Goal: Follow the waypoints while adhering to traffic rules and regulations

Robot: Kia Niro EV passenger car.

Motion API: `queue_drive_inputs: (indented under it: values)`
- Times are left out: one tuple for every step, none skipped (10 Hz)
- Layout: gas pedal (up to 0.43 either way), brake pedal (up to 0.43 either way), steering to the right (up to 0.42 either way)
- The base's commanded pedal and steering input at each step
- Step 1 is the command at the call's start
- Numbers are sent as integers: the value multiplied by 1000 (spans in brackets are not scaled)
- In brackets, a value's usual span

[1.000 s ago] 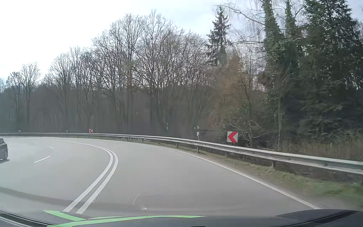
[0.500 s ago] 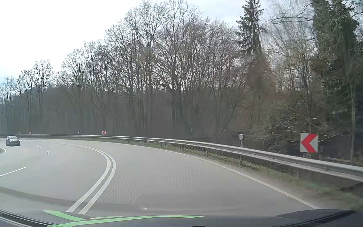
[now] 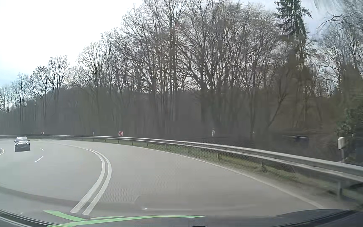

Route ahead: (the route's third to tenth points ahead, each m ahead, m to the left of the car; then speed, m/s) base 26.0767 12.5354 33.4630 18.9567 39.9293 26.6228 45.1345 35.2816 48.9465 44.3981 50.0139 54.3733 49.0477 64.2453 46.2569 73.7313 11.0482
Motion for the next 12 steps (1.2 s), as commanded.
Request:
queue_drive_inputs:
  values:
    - [0, 0, -94]
    - [0, 0, -94]
    - [0, 0, -94]
    - [0, 0, -94]
    - [0, 0, -95]
    - [0, 0, -98]
    - [8, 0, -101]
    - [8, 0, -104]
    - [8, 0, -105]
    - [8, 0, -106]
    - [20, 0, -106]
    - [20, 0, -106]
